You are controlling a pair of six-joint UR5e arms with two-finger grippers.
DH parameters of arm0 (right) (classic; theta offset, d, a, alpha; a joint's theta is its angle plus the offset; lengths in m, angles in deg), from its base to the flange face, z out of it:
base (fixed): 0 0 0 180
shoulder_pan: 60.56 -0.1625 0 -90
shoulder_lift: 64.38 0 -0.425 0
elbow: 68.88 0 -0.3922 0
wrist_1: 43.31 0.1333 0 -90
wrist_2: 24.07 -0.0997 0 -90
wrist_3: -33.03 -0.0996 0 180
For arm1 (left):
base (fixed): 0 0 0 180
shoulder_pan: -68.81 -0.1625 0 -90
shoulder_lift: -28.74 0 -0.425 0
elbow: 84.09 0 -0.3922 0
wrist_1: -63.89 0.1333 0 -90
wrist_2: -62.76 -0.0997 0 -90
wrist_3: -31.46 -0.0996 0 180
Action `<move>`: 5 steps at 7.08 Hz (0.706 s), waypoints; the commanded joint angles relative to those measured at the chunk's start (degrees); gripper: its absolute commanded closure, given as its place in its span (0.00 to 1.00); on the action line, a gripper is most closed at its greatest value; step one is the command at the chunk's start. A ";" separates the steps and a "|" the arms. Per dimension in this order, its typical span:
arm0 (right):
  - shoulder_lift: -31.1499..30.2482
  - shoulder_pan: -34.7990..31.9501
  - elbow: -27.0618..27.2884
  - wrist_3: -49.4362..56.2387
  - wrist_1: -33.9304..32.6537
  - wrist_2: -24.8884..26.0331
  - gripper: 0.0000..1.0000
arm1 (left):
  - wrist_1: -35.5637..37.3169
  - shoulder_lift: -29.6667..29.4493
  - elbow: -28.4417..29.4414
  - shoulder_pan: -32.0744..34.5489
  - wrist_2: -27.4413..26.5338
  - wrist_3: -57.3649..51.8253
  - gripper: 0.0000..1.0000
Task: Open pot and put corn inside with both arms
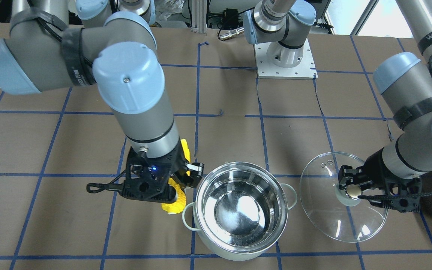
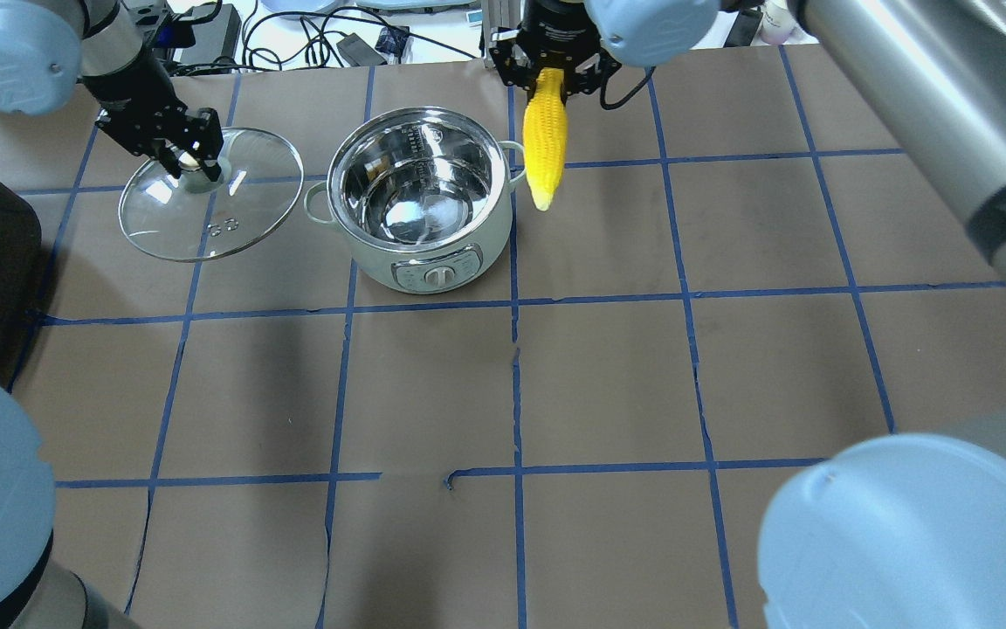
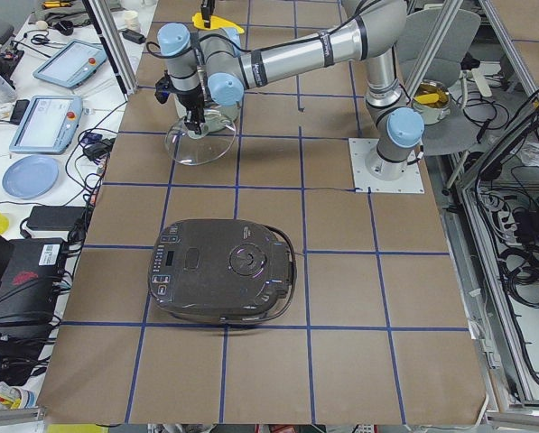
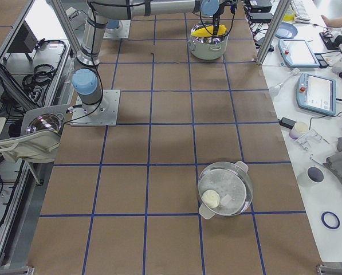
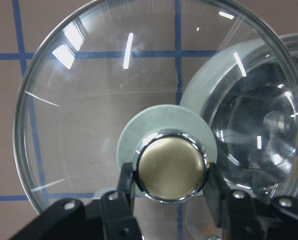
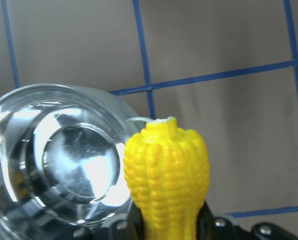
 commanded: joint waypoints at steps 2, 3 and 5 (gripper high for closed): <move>7.70 -5.77 -8.72 -9.82 0.33 -1.39 0.86 | 24.88 3.57 -19.87 -5.76 -0.75 -10.09 1.00; 8.84 -6.91 -8.72 -8.52 -0.46 -2.00 0.84 | 27.15 3.58 -23.32 -7.34 -0.14 -11.68 1.00; 10.69 -7.36 -8.63 -7.20 -3.01 -2.00 0.71 | 28.31 4.71 -26.68 -8.23 -0.13 -12.39 1.00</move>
